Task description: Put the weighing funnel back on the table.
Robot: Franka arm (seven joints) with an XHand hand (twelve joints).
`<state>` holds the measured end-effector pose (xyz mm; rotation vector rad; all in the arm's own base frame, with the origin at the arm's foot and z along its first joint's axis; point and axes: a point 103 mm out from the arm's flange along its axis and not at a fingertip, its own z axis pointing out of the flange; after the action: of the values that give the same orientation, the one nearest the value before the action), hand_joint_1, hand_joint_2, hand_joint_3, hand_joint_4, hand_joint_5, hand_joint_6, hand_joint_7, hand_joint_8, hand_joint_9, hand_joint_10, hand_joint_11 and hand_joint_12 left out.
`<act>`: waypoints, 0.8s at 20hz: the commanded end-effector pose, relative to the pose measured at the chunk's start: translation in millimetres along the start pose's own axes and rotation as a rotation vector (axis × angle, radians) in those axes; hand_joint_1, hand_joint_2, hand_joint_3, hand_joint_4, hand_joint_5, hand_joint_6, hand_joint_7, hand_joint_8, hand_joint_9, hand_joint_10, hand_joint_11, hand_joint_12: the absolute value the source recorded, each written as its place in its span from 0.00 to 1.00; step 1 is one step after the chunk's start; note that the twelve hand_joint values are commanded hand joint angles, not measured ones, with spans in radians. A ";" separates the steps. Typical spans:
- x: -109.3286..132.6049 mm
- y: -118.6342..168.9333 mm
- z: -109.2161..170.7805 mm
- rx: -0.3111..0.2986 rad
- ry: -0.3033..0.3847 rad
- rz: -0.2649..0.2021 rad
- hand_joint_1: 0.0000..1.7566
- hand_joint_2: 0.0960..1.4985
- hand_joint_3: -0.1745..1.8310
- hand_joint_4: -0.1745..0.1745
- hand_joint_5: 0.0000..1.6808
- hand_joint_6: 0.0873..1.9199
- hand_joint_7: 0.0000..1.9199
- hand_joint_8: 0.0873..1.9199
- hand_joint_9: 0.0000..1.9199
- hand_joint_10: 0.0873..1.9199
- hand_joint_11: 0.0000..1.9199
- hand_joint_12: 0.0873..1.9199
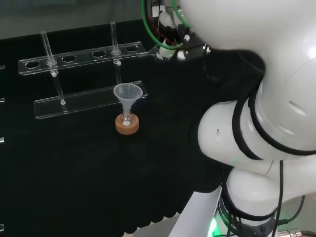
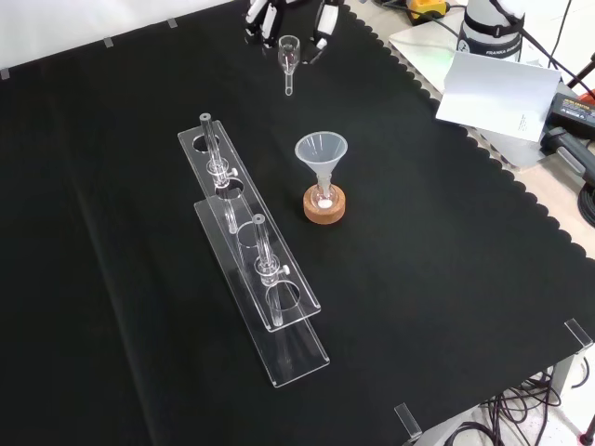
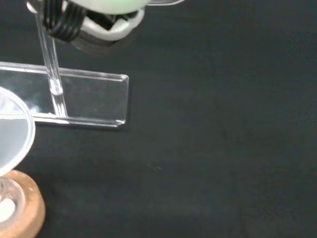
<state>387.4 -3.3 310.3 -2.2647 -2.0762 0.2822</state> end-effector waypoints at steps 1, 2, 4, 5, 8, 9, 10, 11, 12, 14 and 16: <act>-5.3 6.4 17.9 -0.031 0.170 -0.013 0.65 0.45 0.31 1.00 0.83 0.15 0.32 0.34 0.61 0.03 0.53 0.45; -7.3 7.3 18.6 -0.035 0.174 -0.009 0.65 0.45 0.31 1.00 0.83 0.15 0.32 0.34 0.61 0.03 0.53 0.45; -12.4 10.4 20.9 -0.042 0.185 0.000 0.65 0.45 0.31 1.00 0.83 0.15 0.32 0.34 0.61 0.03 0.53 0.45; -15.7 12.6 22.2 -0.044 0.191 0.006 0.65 0.45 0.31 1.00 0.83 0.15 0.32 0.34 0.61 0.03 0.53 0.45; -29.0 21.6 27.0 -0.049 0.228 0.029 0.65 0.45 0.31 1.00 0.83 0.15 0.32 0.34 0.61 0.03 0.53 0.45; -34.5 25.2 28.5 -0.053 0.244 0.035 0.65 0.45 0.31 1.00 0.83 0.15 0.32 0.34 0.61 0.03 0.53 0.45; -39.1 29.1 29.9 -0.057 0.256 0.040 0.65 0.45 0.31 1.00 0.83 0.15 0.32 0.34 0.61 0.03 0.53 0.45; -42.7 33.2 31.0 -0.060 0.264 0.043 0.65 0.45 0.31 1.00 0.83 0.15 0.32 0.34 0.61 0.03 0.53 0.45; -47.2 37.3 32.5 -0.063 0.271 0.045 0.65 0.45 0.31 1.00 0.83 0.15 0.32 0.34 0.61 0.03 0.53 0.45; -55.6 45.4 36.0 -0.064 0.281 0.046 0.65 0.45 0.31 1.00 0.83 0.15 0.32 0.34 0.61 0.03 0.53 0.45; -64.0 55.1 40.1 -0.057 0.297 0.049 0.65 0.45 0.31 1.00 0.83 0.15 0.32 0.34 0.61 0.03 0.53 0.45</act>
<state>406.8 -51.1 277.9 -2.2395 -1.9199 -0.0425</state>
